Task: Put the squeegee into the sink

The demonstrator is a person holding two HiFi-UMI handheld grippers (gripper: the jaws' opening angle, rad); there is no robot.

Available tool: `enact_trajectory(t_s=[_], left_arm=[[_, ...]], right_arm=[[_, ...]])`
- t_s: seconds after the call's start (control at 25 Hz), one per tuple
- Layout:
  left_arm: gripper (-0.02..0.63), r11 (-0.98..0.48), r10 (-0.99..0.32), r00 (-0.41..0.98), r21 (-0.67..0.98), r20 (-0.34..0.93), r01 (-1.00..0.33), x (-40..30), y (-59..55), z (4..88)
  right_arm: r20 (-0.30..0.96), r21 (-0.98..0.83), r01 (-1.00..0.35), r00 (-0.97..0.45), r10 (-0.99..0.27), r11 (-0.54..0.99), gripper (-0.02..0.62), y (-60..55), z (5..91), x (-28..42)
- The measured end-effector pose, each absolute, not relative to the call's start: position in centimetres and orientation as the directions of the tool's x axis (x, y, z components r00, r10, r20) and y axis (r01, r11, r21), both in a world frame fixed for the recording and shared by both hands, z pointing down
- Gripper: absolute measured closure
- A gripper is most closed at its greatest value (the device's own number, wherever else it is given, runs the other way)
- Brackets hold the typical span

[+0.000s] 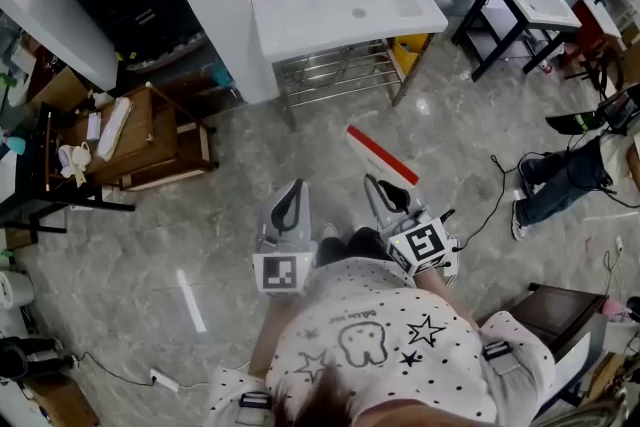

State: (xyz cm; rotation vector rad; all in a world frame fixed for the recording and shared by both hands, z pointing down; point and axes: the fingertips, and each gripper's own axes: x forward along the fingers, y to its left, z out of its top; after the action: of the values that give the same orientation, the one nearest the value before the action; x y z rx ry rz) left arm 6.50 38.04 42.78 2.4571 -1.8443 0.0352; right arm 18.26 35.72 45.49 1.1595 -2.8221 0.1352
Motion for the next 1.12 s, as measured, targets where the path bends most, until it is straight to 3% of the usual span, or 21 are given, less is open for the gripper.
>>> enact_trajectory(t_s=[1.12], left_arm=[[0.607, -0.183, -0.982, 0.185, 0.069, 0.038, -0.981, 4.3, 29.0, 42.6]], right_arm=[[0.142, -0.068, -0.669, -0.741, -0.656, 0.74, 0.577, 25.9, 46.2, 16.9]])
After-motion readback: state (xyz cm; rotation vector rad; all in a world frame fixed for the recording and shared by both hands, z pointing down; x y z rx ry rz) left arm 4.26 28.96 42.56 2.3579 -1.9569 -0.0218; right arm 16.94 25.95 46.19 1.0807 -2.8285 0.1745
